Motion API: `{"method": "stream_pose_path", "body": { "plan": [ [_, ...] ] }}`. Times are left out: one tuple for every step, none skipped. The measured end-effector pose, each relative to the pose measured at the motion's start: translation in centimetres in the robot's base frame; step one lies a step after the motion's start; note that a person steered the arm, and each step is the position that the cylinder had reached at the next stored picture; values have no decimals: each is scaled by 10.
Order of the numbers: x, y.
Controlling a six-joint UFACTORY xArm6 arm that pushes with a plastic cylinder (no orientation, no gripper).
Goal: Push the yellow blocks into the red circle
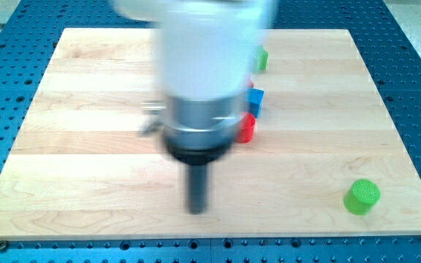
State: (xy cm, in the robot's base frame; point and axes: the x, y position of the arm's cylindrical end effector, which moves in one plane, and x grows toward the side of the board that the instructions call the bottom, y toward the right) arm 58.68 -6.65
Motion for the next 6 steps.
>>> {"method": "stream_pose_path", "body": {
  "plan": [
    [-46, -70],
    [-115, -70],
    [-149, -70],
    [-150, -31],
    [-168, -19],
    [-173, 40]
  ]
}}
